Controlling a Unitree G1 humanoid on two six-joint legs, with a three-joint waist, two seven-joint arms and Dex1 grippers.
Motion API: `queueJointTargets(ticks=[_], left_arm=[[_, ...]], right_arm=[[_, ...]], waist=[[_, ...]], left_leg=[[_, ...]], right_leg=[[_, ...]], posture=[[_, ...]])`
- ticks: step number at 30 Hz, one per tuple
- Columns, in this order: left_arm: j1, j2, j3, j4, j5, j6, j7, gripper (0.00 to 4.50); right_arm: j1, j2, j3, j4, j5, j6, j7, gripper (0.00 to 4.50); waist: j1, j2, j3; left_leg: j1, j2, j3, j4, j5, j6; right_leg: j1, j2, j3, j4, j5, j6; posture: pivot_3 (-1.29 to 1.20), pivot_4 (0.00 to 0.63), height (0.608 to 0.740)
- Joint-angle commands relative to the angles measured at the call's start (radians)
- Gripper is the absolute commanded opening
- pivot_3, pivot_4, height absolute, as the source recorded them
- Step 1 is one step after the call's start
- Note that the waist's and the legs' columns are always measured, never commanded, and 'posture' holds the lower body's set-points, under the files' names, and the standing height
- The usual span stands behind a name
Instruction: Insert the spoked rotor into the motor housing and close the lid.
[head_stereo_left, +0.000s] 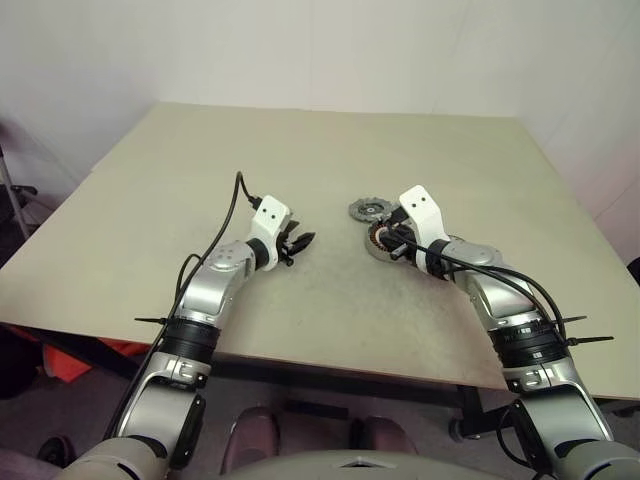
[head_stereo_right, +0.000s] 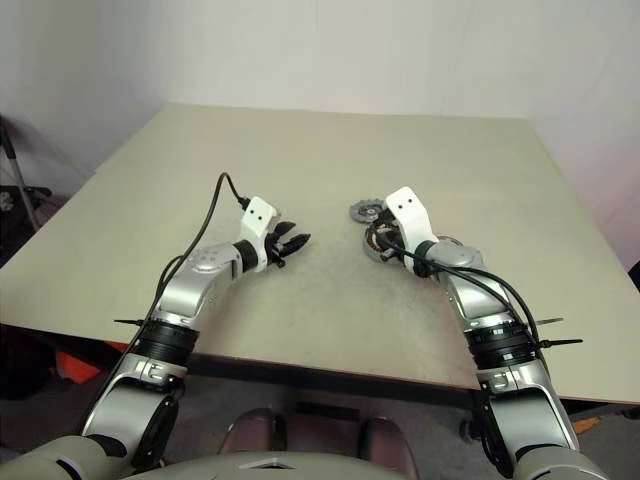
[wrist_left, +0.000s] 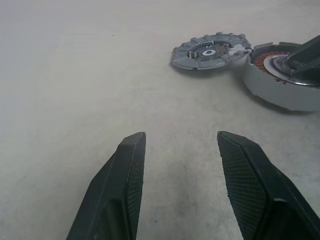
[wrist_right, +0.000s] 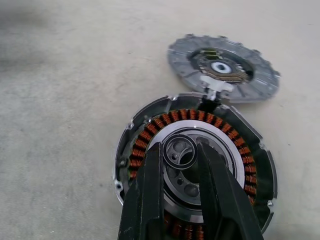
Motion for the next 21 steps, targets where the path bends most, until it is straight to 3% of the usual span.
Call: queueJointTargets(ticks=[1,21], left_arm=[[-0.004,0.007,0.000,-0.020,-0.004,-0.017,0.000,2.43],[-0.007,0.017,0.001,-0.012,-0.003,-0.023,0.003,2.43]], right_arm=[[-0.026,-0.019,-0.043,-0.032,-0.009,-0.006,-0.015,0.63],[0.003,-0.009,-0.037,-0.023,-0.006,0.001,-0.015,0.63]], waist=[[0.000,0.000,0.000],[-0.001,0.000,0.000]], left_leg=[[0.000,0.000,0.000,0.000,0.000,0.000],[0.000,0.000,0.000,0.000,0.000,0.000]], right_leg=[[0.000,0.000,0.000,0.000,0.000,0.000],[0.000,0.000,0.000,0.000,0.000,0.000]], posture=[[0.00,0.000,0.740],[0.00,0.000,0.740]])
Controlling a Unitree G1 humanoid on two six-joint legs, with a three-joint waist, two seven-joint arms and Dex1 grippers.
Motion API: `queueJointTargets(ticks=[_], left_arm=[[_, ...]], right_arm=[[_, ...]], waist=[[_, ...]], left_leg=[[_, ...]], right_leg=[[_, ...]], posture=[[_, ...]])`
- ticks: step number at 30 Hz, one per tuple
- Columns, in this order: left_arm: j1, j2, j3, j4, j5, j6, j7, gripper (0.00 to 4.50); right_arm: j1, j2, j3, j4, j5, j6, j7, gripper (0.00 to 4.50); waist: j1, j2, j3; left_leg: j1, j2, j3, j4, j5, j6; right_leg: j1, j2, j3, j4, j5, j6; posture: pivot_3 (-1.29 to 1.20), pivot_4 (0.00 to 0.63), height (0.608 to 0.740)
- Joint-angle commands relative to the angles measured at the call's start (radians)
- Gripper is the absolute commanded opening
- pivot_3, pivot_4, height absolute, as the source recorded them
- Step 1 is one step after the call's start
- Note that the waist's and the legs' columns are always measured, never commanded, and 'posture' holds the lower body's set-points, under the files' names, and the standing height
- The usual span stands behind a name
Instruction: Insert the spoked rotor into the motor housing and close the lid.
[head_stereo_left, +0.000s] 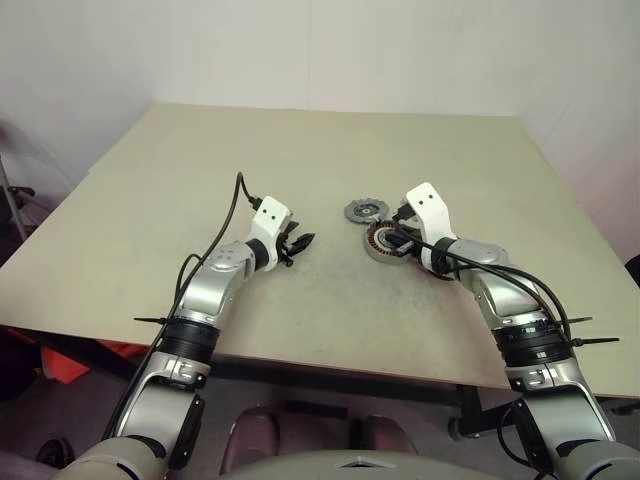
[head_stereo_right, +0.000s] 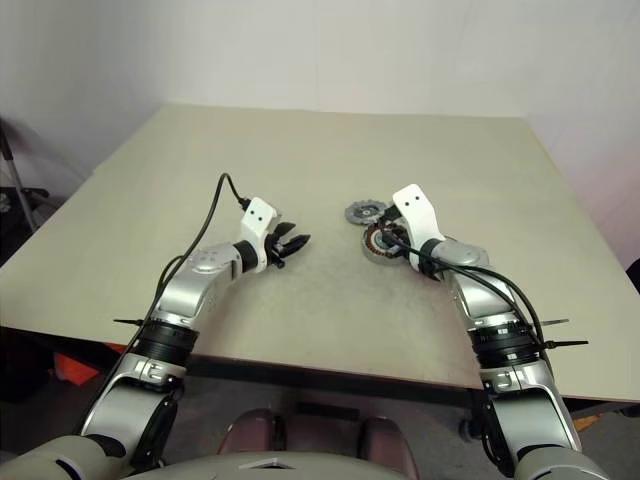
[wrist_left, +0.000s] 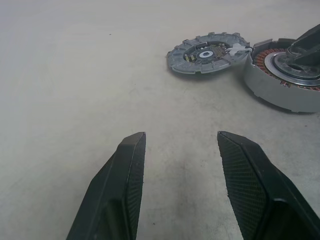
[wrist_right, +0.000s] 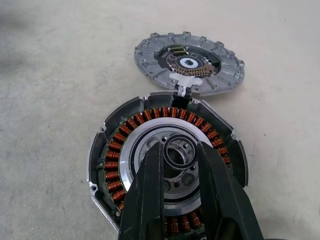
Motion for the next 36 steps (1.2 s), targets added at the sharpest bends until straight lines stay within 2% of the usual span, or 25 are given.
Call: queueJointTargets(ticks=[1,22,23,26,36], left_arm=[[-0.009,0.011,0.008,-0.017,-0.003,-0.018,0.003,2.43],[-0.025,0.023,0.012,0.011,-0.002,-0.034,0.007,2.43],[-0.025,0.023,0.012,0.012,-0.001,-0.035,0.007,2.43],[-0.025,0.024,0.012,0.014,-0.001,-0.037,0.007,2.43],[-0.027,0.024,0.008,0.028,0.000,-0.047,0.002,2.43]], right_arm=[[0.002,-0.003,-0.010,-0.026,-0.006,-0.001,0.000,0.63],[0.000,0.003,-0.004,-0.038,-0.003,0.013,0.005,0.63],[0.000,0.002,-0.002,-0.038,-0.005,0.012,0.005,1.37],[-0.001,0.000,-0.002,-0.043,-0.007,0.010,0.004,2.27],[-0.012,-0.006,-0.021,-0.068,0.001,0.011,0.001,2.27]], waist=[[0.000,0.000,0.000],[0.000,0.000,0.000],[0.000,0.000,0.000],[-0.001,0.000,0.000],[0.000,0.000,0.000]], left_leg=[[0.000,0.000,0.000,0.000,0.000,0.000],[0.000,0.000,0.000,0.000,0.000,0.000],[0.000,0.000,0.000,0.000,0.000,0.000],[0.000,0.000,0.000,0.000,0.000,0.000],[0.000,0.000,0.000,0.000,0.000,0.000]], right_leg=[[0.000,0.000,0.000,0.000,0.000,0.000],[0.000,0.000,0.000,0.000,0.000,0.000],[0.000,0.000,0.000,0.000,0.000,0.000],[0.000,0.000,0.000,0.000,0.000,0.000],[0.000,0.000,0.000,0.000,0.000,0.000]], posture=[[0.00,0.000,0.740],[0.00,0.000,0.740],[0.00,0.000,0.740],[0.00,0.000,0.740],[0.00,0.000,0.740]])
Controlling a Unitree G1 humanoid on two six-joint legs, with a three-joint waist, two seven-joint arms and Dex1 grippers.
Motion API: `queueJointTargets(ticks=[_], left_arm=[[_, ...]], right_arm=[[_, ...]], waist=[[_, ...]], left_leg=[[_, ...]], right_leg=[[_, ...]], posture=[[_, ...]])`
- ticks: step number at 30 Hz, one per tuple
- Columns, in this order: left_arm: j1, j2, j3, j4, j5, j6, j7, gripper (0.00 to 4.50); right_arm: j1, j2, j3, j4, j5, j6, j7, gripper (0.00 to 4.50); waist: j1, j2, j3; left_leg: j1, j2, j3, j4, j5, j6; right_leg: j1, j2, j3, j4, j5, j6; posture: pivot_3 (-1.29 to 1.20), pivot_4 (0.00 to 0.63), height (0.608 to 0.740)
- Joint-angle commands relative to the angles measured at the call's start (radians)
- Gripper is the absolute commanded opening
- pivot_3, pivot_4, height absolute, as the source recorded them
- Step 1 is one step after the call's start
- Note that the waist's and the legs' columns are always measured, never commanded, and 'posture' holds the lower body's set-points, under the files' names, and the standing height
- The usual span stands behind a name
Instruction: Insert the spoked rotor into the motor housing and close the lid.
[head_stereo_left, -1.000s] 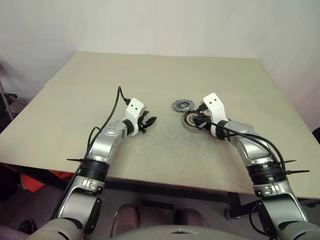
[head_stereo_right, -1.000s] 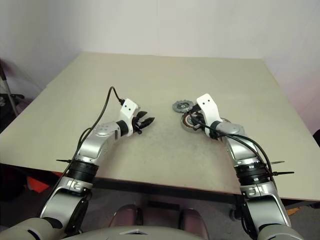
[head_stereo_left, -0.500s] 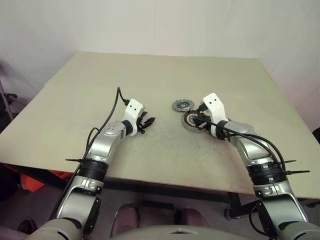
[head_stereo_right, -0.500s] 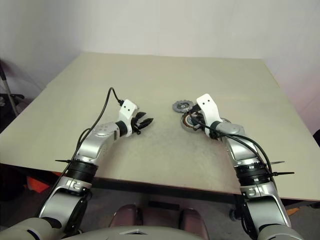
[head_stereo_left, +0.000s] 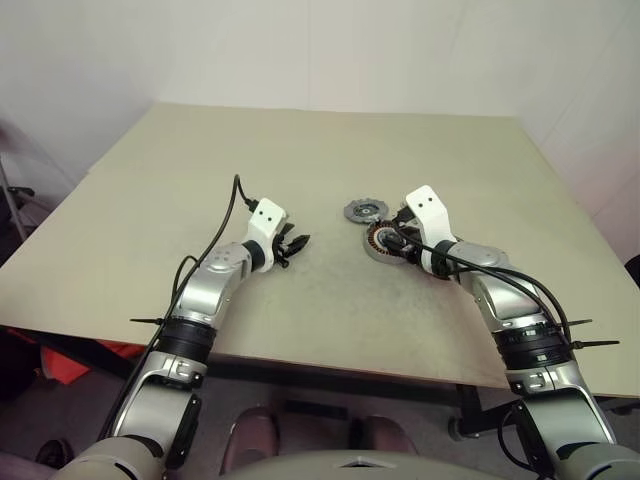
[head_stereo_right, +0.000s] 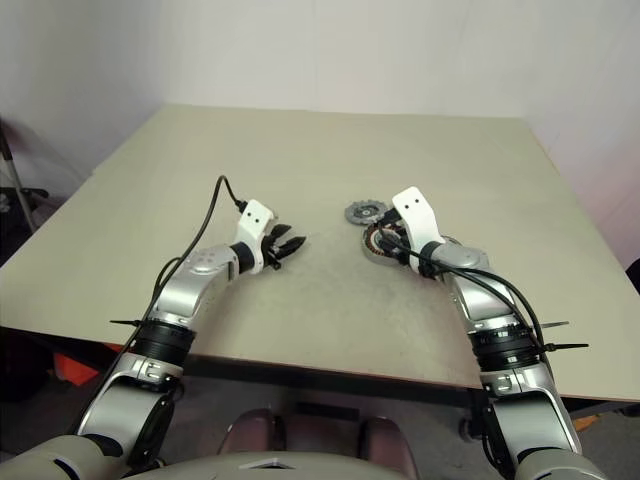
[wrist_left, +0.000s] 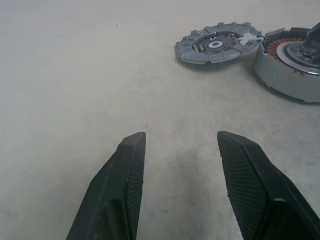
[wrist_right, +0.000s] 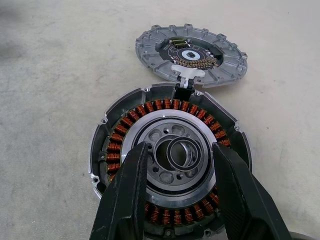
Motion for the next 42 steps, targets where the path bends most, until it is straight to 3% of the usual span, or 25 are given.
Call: queueJointTargets(ticks=[1,3,6,21,27,42], left_arm=[[-0.027,0.007,0.007,-0.010,0.000,-0.023,-0.001,2.43],[-0.027,0.006,0.006,-0.008,0.000,-0.025,0.000,2.43],[-0.025,0.004,0.005,-0.006,0.000,-0.026,0.001,2.43],[-0.017,0.005,0.005,-0.005,0.001,-0.027,0.003,2.43],[-0.017,0.006,0.006,-0.003,0.001,-0.028,0.003,2.43],[-0.017,0.014,0.011,-0.001,0.001,-0.026,0.005,2.43]], right_arm=[[-0.025,-0.006,-0.025,-0.052,0.002,-0.003,-0.002,2.27],[-0.030,-0.006,-0.030,-0.045,0.002,-0.004,-0.005,2.09],[-0.032,-0.009,-0.037,-0.046,0.006,-0.001,-0.005,1.37],[-0.050,-0.002,-0.068,-0.013,0.016,-0.003,-0.013,1.37],[-0.050,0.004,-0.062,0.026,0.000,-0.023,-0.014,0.05],[-0.006,0.014,-0.027,-0.014,-0.007,-0.013,-0.003,0.05]], waist=[[0.000,0.000,0.000],[0.000,0.000,0.000],[0.000,0.000,0.000],[0.000,0.000,0.000],[0.000,0.000,0.000],[0.000,0.000,0.000]], left_leg=[[0.000,0.000,0.000,0.000,0.000,0.000],[0.000,0.000,0.000,0.000,0.000,0.000],[0.000,0.000,0.000,0.000,0.000,0.000],[0.000,0.000,0.000,0.000,0.000,0.000],[0.000,0.000,0.000,0.000,0.000,0.000],[0.000,0.000,0.000,0.000,0.000,0.000]], right_leg=[[0.000,0.000,0.000,0.000,0.000,0.000],[0.000,0.000,0.000,0.000,0.000,0.000],[0.000,0.000,0.000,0.000,0.000,0.000],[0.000,0.000,0.000,0.000,0.000,0.000],[0.000,0.000,0.000,0.000,0.000,0.000],[0.000,0.000,0.000,0.000,0.000,0.000]], posture=[[0.00,0.000,0.740],[0.00,0.000,0.740],[0.00,0.000,0.740],[0.00,0.000,0.740],[0.00,0.000,0.740],[0.00,0.000,0.740]])
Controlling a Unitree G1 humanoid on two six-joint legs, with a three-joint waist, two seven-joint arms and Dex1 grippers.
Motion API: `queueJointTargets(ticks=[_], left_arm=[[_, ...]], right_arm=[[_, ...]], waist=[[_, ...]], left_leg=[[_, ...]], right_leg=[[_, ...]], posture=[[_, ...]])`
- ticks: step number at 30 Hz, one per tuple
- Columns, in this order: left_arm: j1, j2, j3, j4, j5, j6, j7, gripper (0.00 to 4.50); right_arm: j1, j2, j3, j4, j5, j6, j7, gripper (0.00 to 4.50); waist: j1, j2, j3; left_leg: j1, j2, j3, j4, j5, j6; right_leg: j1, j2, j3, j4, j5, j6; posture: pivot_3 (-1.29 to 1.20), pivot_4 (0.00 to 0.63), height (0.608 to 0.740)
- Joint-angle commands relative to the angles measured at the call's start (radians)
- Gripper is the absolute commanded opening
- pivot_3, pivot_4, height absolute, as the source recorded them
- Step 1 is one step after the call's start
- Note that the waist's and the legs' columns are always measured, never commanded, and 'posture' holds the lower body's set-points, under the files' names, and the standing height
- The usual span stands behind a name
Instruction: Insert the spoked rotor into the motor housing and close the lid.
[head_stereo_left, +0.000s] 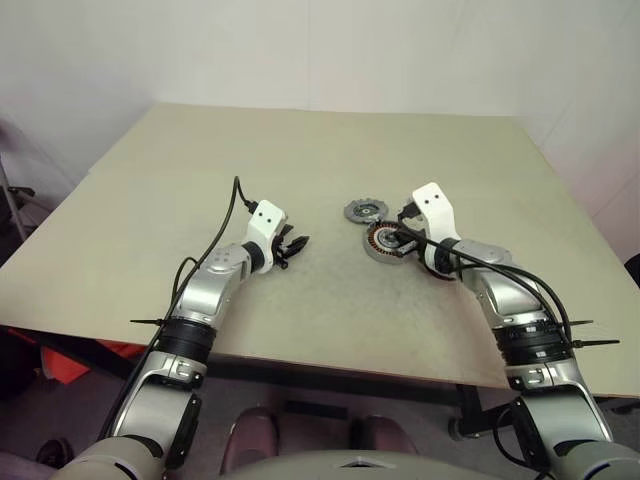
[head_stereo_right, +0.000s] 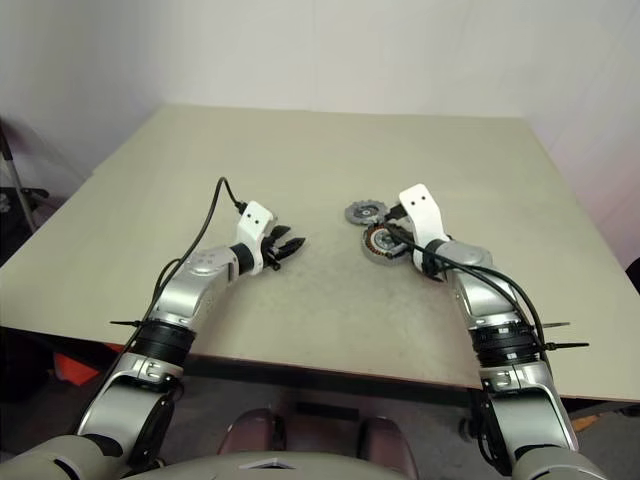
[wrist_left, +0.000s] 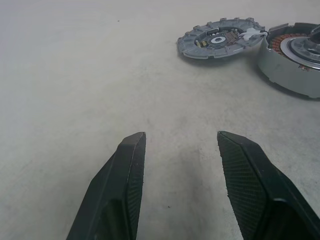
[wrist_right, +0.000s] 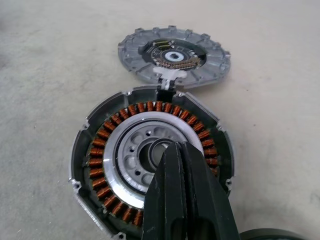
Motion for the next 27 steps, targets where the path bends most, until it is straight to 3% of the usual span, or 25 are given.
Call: queueJointTargets(ticks=[1,27], left_arm=[[-0.018,0.011,0.011,-0.018,0.000,-0.013,0.004,2.43],[-0.012,0.007,0.008,-0.015,-0.004,-0.014,0.006,2.43]], right_arm=[[0.002,0.004,0.010,-0.046,-0.008,-0.006,0.000,0.05],[-0.017,-0.008,0.006,-0.158,0.004,0.051,0.005,0.05]], waist=[[0.000,0.000,0.000],[0.000,0.000,0.000]], left_leg=[[0.000,0.000,0.000,0.000,0.000,0.000],[0.000,0.000,0.000,0.000,0.000,0.000]], right_leg=[[0.000,0.000,0.000,0.000,0.000,0.000],[0.000,0.000,0.000,0.000,0.000,0.000]], posture=[[0.00,0.000,0.740],[0.00,0.000,0.740]])
